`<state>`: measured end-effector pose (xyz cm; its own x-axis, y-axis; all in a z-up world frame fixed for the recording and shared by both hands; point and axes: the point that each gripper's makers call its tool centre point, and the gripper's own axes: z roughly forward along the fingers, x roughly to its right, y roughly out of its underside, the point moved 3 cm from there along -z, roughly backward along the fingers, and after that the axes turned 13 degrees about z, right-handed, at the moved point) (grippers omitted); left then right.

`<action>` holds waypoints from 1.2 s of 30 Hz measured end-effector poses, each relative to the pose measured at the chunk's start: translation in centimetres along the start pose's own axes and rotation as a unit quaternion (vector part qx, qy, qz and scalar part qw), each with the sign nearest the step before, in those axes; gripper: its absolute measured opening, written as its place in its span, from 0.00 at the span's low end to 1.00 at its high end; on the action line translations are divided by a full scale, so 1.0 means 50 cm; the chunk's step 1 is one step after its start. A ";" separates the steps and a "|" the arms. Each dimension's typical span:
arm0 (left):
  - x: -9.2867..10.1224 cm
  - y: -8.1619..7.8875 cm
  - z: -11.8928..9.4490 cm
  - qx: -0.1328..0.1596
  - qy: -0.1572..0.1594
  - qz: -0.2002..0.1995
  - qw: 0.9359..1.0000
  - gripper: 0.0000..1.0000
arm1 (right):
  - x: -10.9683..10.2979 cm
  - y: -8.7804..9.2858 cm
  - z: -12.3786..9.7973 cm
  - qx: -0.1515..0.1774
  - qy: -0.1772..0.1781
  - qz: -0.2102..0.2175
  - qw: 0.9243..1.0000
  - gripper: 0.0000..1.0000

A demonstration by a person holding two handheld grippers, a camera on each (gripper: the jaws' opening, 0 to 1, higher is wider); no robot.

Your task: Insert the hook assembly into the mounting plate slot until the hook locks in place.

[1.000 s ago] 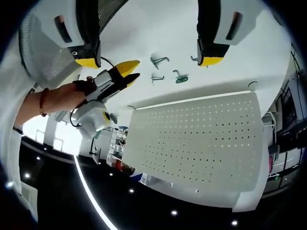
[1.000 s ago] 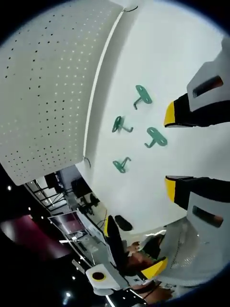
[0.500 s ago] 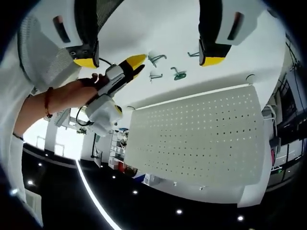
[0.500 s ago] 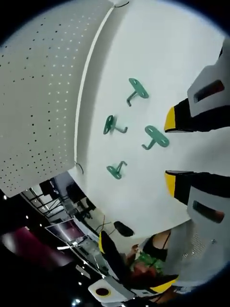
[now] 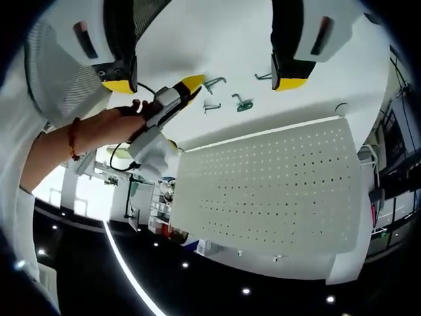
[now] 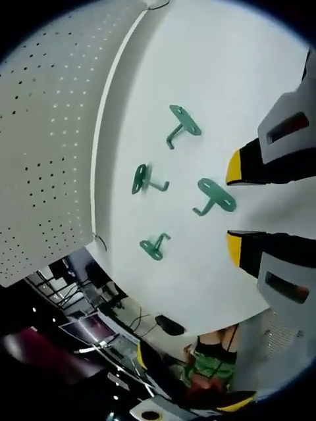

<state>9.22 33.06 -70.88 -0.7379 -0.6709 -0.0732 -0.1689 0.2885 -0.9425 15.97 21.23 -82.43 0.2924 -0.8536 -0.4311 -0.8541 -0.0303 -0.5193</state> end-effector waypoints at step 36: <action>0.002 -0.003 -0.002 0.008 -0.009 -0.010 1.000 0.85 | 0.010 0.000 0.015 -0.014 0.011 0.027 0.999 0.02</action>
<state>9.11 32.99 -70.69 -0.7229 -0.6883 -0.0608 -0.1728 0.2653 -0.9486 16.43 21.21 -83.19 0.2369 -0.8652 -0.4420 -0.8802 0.0014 -0.4745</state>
